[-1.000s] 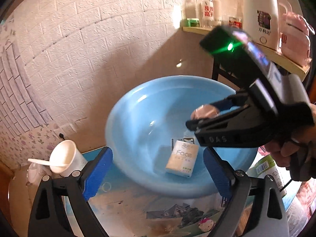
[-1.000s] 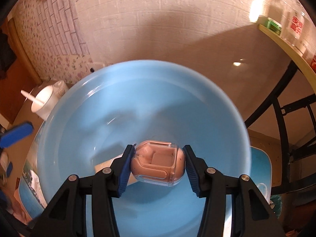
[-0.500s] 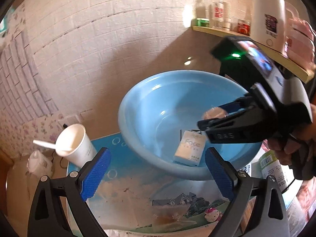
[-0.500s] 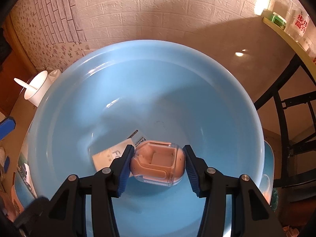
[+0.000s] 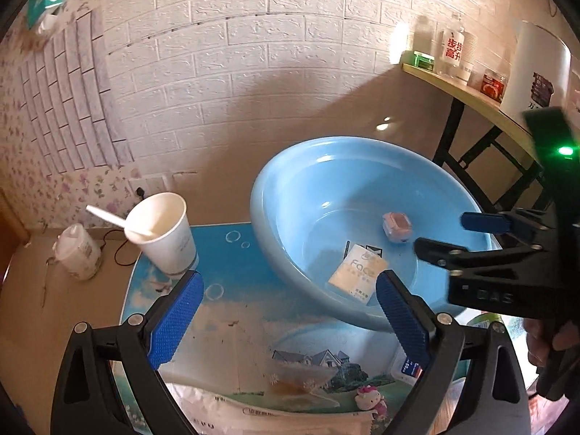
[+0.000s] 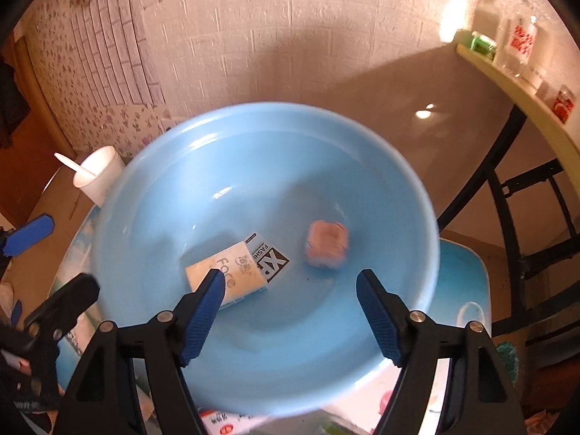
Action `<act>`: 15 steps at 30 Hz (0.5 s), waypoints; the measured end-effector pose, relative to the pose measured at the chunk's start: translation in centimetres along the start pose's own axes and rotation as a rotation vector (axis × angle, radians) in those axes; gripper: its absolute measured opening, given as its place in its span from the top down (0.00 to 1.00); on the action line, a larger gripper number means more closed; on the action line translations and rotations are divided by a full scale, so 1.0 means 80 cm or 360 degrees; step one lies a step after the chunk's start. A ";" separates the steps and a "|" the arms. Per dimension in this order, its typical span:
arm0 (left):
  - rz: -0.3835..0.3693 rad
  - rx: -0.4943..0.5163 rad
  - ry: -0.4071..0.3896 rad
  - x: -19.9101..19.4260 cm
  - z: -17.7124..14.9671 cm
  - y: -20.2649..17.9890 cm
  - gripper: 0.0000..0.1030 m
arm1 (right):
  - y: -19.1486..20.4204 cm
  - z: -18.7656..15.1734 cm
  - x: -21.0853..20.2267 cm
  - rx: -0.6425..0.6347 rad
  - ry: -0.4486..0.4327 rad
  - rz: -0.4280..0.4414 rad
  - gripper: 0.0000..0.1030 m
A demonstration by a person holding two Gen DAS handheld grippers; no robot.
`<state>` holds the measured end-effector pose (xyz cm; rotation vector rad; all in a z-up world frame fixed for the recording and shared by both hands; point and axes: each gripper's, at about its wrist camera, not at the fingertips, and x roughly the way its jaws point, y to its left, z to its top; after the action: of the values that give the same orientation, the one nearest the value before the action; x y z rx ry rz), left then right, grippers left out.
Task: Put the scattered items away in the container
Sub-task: 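Withdraw both grippers from the basin back over the table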
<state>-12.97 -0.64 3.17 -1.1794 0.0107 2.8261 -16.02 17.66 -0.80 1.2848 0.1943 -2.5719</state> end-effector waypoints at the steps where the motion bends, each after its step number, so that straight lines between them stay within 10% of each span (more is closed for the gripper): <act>1: 0.0003 -0.0009 -0.0001 -0.003 -0.002 -0.001 0.06 | -0.001 -0.002 -0.006 0.0005 -0.0027 0.0002 0.26; 15: 0.0086 -0.0079 -0.0067 -0.038 -0.028 -0.015 0.06 | -0.003 -0.071 -0.085 0.0032 -0.0357 -0.0005 0.26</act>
<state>-9.18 0.25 3.78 -1.1460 -0.0307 2.9139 -7.83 20.39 1.23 0.9916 0.1273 -2.7009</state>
